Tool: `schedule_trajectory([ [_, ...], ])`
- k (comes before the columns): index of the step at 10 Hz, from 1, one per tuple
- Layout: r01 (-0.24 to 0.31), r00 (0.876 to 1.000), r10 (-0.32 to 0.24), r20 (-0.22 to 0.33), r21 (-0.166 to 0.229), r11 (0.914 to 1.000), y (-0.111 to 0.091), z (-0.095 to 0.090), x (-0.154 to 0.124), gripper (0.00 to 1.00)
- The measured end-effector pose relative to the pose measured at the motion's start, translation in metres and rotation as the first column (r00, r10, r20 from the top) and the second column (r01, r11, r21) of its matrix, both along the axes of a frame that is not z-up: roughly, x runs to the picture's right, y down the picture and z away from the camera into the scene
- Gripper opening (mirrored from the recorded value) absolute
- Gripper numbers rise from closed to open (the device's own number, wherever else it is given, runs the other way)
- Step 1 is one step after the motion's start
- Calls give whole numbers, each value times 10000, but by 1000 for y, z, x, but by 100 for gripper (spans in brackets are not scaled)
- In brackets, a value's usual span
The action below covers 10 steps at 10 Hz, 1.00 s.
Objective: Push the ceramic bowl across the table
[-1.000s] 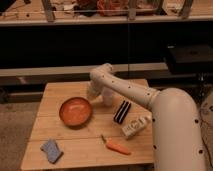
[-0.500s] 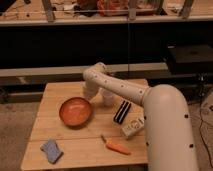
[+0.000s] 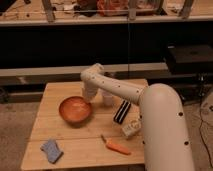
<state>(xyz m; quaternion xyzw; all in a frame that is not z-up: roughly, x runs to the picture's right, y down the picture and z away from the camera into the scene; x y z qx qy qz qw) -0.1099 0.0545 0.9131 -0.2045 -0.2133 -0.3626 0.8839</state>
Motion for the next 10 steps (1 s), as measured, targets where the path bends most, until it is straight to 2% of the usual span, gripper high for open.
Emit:
schedule_trajectory([
  [4, -342, 9978, 357, -563, 272, 9990, -11, 1, 11, 1],
  [10, -253, 9928, 255, -1170, 26, 9997, 0, 11, 13, 1],
])
